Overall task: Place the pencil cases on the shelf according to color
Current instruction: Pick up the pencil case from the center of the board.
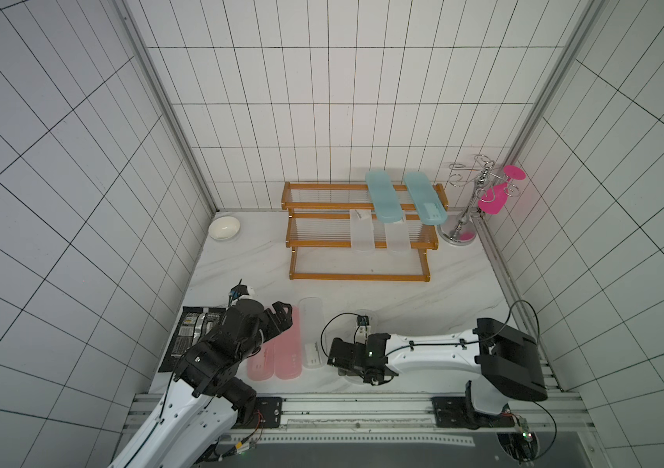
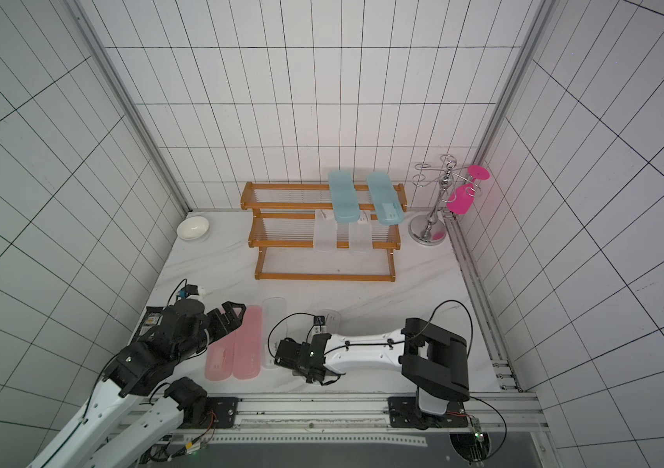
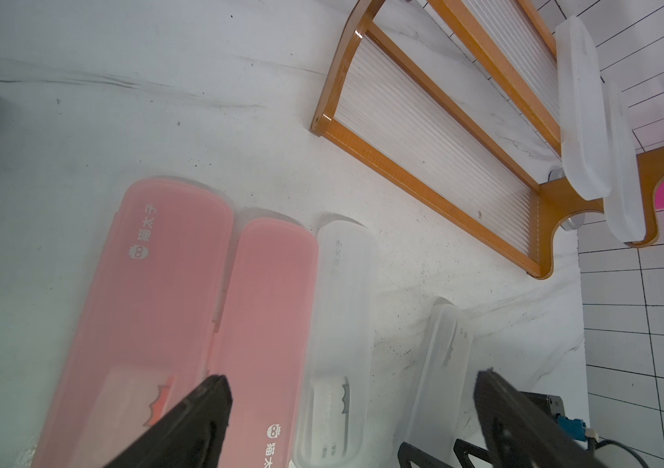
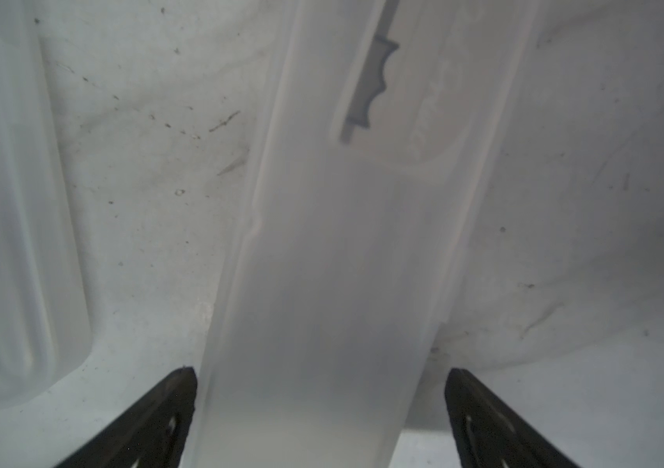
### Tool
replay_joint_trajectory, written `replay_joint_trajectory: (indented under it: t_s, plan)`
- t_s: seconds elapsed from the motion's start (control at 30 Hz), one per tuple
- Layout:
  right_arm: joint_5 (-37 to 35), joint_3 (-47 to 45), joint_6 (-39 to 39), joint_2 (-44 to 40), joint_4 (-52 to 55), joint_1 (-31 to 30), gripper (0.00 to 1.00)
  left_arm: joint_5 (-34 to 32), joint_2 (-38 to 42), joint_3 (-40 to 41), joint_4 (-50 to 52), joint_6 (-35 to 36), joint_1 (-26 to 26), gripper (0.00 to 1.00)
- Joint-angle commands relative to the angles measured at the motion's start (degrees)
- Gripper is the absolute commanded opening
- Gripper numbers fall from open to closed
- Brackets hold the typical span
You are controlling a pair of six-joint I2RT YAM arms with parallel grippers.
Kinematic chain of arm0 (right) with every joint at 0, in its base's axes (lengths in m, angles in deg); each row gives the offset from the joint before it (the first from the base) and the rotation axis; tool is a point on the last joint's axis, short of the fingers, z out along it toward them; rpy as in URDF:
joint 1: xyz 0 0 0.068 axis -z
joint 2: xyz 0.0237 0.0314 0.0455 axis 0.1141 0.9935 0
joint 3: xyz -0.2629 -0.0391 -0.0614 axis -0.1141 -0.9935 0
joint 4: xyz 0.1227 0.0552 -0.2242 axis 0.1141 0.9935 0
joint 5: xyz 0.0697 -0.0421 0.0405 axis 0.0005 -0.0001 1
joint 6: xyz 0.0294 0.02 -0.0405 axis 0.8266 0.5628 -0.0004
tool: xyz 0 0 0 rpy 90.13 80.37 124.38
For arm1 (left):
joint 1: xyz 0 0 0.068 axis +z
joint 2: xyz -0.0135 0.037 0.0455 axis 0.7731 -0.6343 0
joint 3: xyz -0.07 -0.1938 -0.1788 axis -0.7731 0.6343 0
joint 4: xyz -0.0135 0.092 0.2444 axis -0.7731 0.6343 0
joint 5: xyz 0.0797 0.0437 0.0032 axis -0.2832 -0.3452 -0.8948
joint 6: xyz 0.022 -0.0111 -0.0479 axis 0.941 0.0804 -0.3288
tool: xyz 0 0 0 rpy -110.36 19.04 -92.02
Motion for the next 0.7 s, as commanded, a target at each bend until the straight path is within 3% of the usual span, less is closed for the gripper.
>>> replay_joint_trajectory:
  t_s: [0.0, 0.33, 0.67]
  plan:
    - [-1.9, -5.0, 3.0, -3.9, 3.6, 0.1, 0.99, 0.4, -0.3, -1.6, -0.3, -0.2, -0.2, 0.98]
    - [-1.2, -13.7, 0.5, -16.9, 0.6, 0.5, 0.99, 0.0, -2.0, -1.5, -1.6, -1.0, -1.7, 0.98]
    - [0.4, -10.0, 6.6, -9.4, 1.0, -5.4, 0.99, -0.3, -1.8, -1.4, -1.6, -1.0, -1.9, 0.98]
